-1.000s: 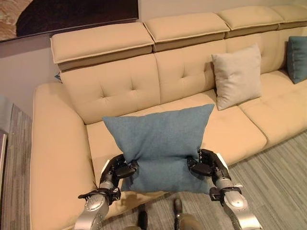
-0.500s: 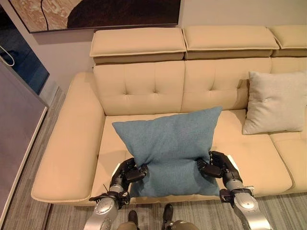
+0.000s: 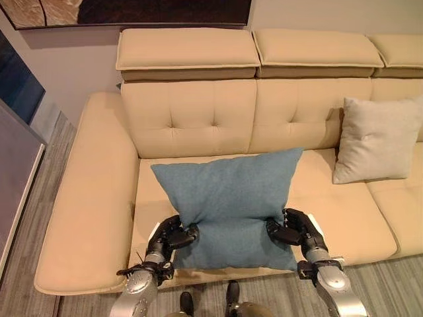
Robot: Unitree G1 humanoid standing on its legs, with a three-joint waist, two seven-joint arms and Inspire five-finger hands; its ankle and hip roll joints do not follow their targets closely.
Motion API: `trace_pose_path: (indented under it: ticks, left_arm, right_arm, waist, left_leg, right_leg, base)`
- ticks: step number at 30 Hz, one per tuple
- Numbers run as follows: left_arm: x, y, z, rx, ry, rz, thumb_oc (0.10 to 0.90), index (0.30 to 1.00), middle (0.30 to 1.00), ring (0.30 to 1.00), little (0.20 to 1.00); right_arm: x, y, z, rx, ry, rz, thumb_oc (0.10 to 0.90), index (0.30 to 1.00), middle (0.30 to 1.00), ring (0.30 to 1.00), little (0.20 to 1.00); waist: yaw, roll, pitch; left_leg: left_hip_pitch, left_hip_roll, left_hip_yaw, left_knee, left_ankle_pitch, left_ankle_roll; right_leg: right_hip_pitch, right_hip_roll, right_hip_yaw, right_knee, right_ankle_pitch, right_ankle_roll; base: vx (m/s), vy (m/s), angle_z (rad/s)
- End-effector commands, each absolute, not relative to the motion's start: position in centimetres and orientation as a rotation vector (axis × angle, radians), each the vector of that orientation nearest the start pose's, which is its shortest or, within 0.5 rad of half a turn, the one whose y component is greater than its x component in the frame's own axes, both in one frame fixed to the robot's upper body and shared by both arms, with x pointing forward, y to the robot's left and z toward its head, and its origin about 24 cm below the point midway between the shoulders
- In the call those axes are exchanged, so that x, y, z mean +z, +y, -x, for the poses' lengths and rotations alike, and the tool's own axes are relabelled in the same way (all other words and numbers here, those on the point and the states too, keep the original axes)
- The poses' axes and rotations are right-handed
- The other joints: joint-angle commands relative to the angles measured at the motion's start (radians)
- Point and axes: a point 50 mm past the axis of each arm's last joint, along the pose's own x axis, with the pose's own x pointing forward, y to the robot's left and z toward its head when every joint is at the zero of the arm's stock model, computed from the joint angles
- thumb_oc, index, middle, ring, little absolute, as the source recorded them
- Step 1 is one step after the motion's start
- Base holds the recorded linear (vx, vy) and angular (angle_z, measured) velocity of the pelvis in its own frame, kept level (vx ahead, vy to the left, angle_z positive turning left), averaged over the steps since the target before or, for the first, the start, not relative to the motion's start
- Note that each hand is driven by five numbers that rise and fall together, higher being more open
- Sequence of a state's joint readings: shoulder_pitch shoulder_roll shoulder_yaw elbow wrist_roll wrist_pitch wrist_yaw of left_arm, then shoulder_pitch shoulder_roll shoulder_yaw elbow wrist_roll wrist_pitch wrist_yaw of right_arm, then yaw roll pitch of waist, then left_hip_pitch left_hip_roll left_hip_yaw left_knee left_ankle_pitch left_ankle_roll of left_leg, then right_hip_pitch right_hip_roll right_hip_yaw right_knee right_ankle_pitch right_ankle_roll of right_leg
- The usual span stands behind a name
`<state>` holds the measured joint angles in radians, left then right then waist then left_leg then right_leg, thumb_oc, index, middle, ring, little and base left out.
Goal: Pick up all the scattered cushions and arrange them neatly on the sofa.
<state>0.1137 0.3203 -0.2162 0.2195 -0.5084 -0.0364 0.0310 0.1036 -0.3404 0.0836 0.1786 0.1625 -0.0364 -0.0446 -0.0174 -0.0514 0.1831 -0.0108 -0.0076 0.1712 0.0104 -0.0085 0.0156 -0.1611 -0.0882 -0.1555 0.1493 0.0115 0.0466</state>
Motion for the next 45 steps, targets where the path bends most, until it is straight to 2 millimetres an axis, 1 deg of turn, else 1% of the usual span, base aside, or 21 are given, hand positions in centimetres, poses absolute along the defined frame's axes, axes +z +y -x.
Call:
trace_pose_path:
  ticks: [1,4,6,11,15,18,20,24,25,28,29,30,31,34,36,38,39,40,41,43,45]
  left_arm:
    - [2.0,18.5,-22.8,-0.111,0.063,0.143,0.400,0.300,0.300,0.300,0.300]
    - [2.1,18.6,-22.9,-0.104,0.056,0.140,0.400,0.300,0.300,0.300,0.300]
    - [3.1,18.5,-23.8,-0.090,0.002,0.111,0.400,0.300,0.300,0.300,0.300]
    - [4.7,18.3,-25.0,-0.063,-0.078,0.086,0.400,0.300,0.300,0.300,0.300]
    - [6.9,17.5,-26.6,-0.056,-0.176,0.081,0.400,0.300,0.300,0.300,0.300]
    - [9.6,15.8,-28.4,-0.066,-0.290,0.105,0.400,0.300,0.300,0.300,0.300]
    - [12.3,14.6,-30.3,-0.061,-0.394,0.076,0.400,0.300,0.300,0.300,0.300]
    - [17.8,12.9,-33.6,-0.035,-0.564,0.003,0.400,0.300,0.300,0.300,0.300]
    - [17.8,12.9,-33.6,-0.035,-0.564,0.003,0.400,0.300,0.300,0.300,0.300]
    - [22.7,12.0,-35.4,0.011,-0.698,-0.056,0.400,0.300,0.300,0.300,0.300]
    - [25.4,11.6,-36.1,0.043,-0.767,-0.078,0.400,0.300,0.300,0.300,0.300]
    - [25.6,11.6,-36.2,0.044,-0.770,-0.078,0.400,0.300,0.300,0.300,0.300]
    - [28.3,11.3,-36.6,0.075,-0.837,-0.115,0.400,0.300,0.300,0.300,0.300]
    - [31.9,10.8,-36.6,0.125,-0.935,-0.139,0.400,0.300,0.300,0.300,0.300]
    - [32.8,10.8,-36.6,0.145,-0.959,-0.147,0.400,0.300,0.300,0.300,0.300]
    - [34.9,10.4,-36.4,0.185,-1.007,-0.154,0.400,0.300,0.300,0.300,0.300]
    - [34.9,10.4,-36.4,0.185,-1.009,-0.154,0.400,0.300,0.300,0.300,0.300]
    - [35.3,10.4,-36.5,0.195,-1.010,-0.155,0.668,0.702,0.702,0.702,0.702]
    - [35.7,10.2,-36.7,0.188,-1.001,-0.154,0.800,0.900,0.900,0.900,0.900]
    - [35.9,10.3,-36.7,0.187,-1.000,-0.158,0.800,0.900,0.900,0.900,0.900]
    - [34.8,10.7,-37.0,0.168,-0.968,-0.157,0.800,0.900,0.900,0.900,0.900]
  right_arm:
    - [5.4,-20.7,-25.1,-0.021,-0.101,0.134,0.400,0.300,0.300,0.300,0.300]
    - [5.4,-20.7,-25.1,-0.022,-0.102,0.137,0.400,0.300,0.300,0.300,0.300]
    - [5.4,-20.6,-25.3,-0.041,-0.108,0.162,0.400,0.300,0.300,0.300,0.300]
    - [5.9,-20.6,-26.0,-0.071,-0.136,0.224,0.400,0.300,0.300,0.300,0.300]
    - [7.8,-19.9,-27.4,-0.090,-0.221,0.265,0.400,0.300,0.300,0.300,0.300]
    - [10.9,-18.5,-29.5,-0.105,-0.356,0.297,0.400,0.300,0.300,0.300,0.300]
    - [13.8,-17.1,-31.4,-0.123,-0.466,0.307,0.400,0.300,0.300,0.300,0.300]
    - [19.4,-15.6,-34.4,-0.175,-0.627,0.352,0.400,0.300,0.300,0.300,0.300]
    - [19.4,-15.6,-34.4,-0.175,-0.627,0.352,0.400,0.300,0.300,0.300,0.300]
    - [24.2,-14.6,-36.1,-0.232,-0.742,0.371,0.400,0.300,0.300,0.300,0.300]
    - [26.6,-13.8,-36.7,-0.262,-0.802,0.383,0.400,0.300,0.300,0.300,0.300]
    - [26.8,-13.8,-36.8,-0.263,-0.805,0.383,0.400,0.300,0.300,0.300,0.300]
    - [29.6,-13.2,-37.1,-0.292,-0.873,0.408,0.400,0.300,0.300,0.300,0.300]
    - [33.0,-12.6,-37.1,-0.353,-0.965,0.454,0.400,0.300,0.300,0.300,0.300]
    - [33.7,-12.7,-37.0,-0.382,-0.987,0.471,0.400,0.300,0.300,0.300,0.300]
    - [35.8,-12.7,-36.8,-0.451,-1.039,0.494,0.400,0.300,0.300,0.300,0.300]
    - [35.8,-12.7,-36.8,-0.452,-1.041,0.494,0.430,0.345,0.345,0.345,0.345]
    - [36.2,-12.7,-36.9,-0.461,-1.035,0.506,0.729,0.794,0.794,0.794,0.794]
    - [36.7,-13.0,-37.1,-0.474,-1.026,0.515,0.800,0.900,0.900,0.900,0.900]
    - [36.8,-13.4,-37.2,-0.481,-1.014,0.531,0.800,0.900,0.900,0.900,0.900]
    - [36.2,-14.4,-37.5,-0.489,-0.971,0.557,0.800,0.900,0.900,0.900,0.900]
  waist:
    - [-0.003,-0.029,-0.081]
    - [-0.006,-0.027,-0.080]
    - [-0.013,-0.028,-0.074]
    - [-0.017,-0.024,-0.078]
    - [-0.020,-0.007,-0.063]
    - [-0.017,0.007,-0.036]
    - [-0.013,0.016,-0.029]
    - [-0.010,0.025,-0.017]
    - [-0.010,0.025,-0.017]
    - [-0.010,0.033,-0.005]
    - [-0.006,0.036,0.005]
    - [-0.006,0.036,0.006]
    - [-0.001,0.038,0.012]
    - [0.007,0.042,0.018]
    - [0.007,0.043,0.019]
    - [0.009,0.046,0.011]
    - [0.010,0.046,0.011]
    - [0.010,0.046,0.008]
    - [0.009,0.045,0.002]
    - [0.009,0.046,-0.001]
    - [0.008,0.043,-0.007]
  left_leg:
    - [-0.025,0.002,-0.051,0.084,-0.123,0.006]
    - [-0.019,0.001,-0.057,0.078,-0.123,0.004]
    - [-0.016,-0.010,-0.075,0.068,-0.122,-0.006]
    - [-0.034,-0.003,-0.088,0.035,-0.104,-0.024]
    - [-0.111,0.009,-0.109,0.014,-0.072,-0.036]
    - [-0.219,0.010,-0.128,0.032,-0.051,-0.042]
    - [-0.308,0.007,-0.142,0.044,-0.033,-0.046]
    - [-0.399,0.003,-0.157,0.042,-0.001,-0.055]
    - [-0.399,0.003,-0.157,0.042,-0.001,-0.055]
    - [-0.453,0.002,-0.165,0.026,0.029,-0.068]
    - [-0.485,0.001,-0.170,0.019,0.047,-0.077]
    - [-0.487,0.001,-0.170,0.019,0.048,-0.077]
    - [-0.511,-0.001,-0.175,0.001,0.066,-0.084]
    - [-0.545,0.000,-0.184,-0.034,0.095,-0.092]
    - [-0.552,0.001,-0.187,-0.048,0.103,-0.095]
    - [-0.574,-0.001,-0.194,-0.082,0.127,-0.103]
    - [-0.576,-0.001,-0.195,-0.082,0.128,-0.103]
    - [-0.586,-0.002,-0.195,-0.087,0.132,-0.105]
    - [-0.600,-0.003,-0.199,-0.095,0.140,-0.110]
    - [-0.611,-0.005,-0.201,-0.097,0.143,-0.113]
    - [-0.627,-0.006,-0.203,-0.098,0.149,-0.118]
  right_leg:
    - [0.047,-0.058,0.070,0.102,-0.032,0.140]
    - [0.033,-0.052,0.080,0.092,-0.036,0.137]
    - [0.039,-0.045,0.078,-0.002,-0.048,0.124]
    - [0.036,-0.033,0.068,-0.060,-0.040,0.112]
    - [-0.029,-0.024,0.059,-0.081,-0.031,0.097]
    - [-0.124,-0.022,0.052,-0.072,-0.017,0.085]
    - [-0.210,-0.022,0.049,-0.059,-0.005,0.080]
    - [-0.299,-0.021,0.052,-0.053,0.012,0.078]
    - [-0.300,-0.021,0.052,-0.053,0.012,0.078]
    - [-0.354,-0.020,0.059,-0.060,0.022,0.079]
    - [-0.387,-0.017,0.059,-0.063,0.033,0.084]
    - [-0.389,-0.018,0.059,-0.062,0.033,0.084]
    - [-0.415,-0.013,0.062,-0.071,0.041,0.088]
    - [-0.456,-0.008,0.062,-0.087,0.051,0.095]
    - [-0.469,-0.007,0.062,-0.091,0.057,0.098]
    - [-0.498,0.002,0.063,-0.109,0.065,0.103]
    - [-0.501,0.002,0.063,-0.109,0.066,0.103]
    - [-0.510,0.004,0.061,-0.116,0.071,0.105]
    - [-0.522,0.007,0.058,-0.128,0.077,0.108]
    - [-0.529,0.008,0.055,-0.135,0.080,0.109]
    - [-0.542,0.010,0.052,-0.144,0.086,0.109]
  base:
    - [0.09,0.027,0.01]
    - [0.07,-0.001,0.17]
    - [0.14,-0.055,0.05]
    - [0.01,-0.087,0.17]
    - [-0.09,-0.083,0.18]
    - [-0.17,-0.064,0.12]
    - [-0.16,-0.012,0.16]
    - [-0.07,0.001,0.06]
    - [-0.04,-0.002,0.01]
    - [-0.06,-0.002,0.04]
    - [-0.06,0.002,0.02]
    - [-0.07,-0.009,-0.03]
    - [-0.05,-0.014,0.03]
    - [-0.03,-0.014,0.08]
    - [0.00,0.000,0.00]
    - [0.00,0.000,0.00]
    - [0.00,0.000,0.00]
    - [-0.01,-0.016,0.13]
    - [-0.01,-0.020,0.25]
    - [-0.02,-0.016,0.37]
    - [-0.02,-0.020,-0.22]
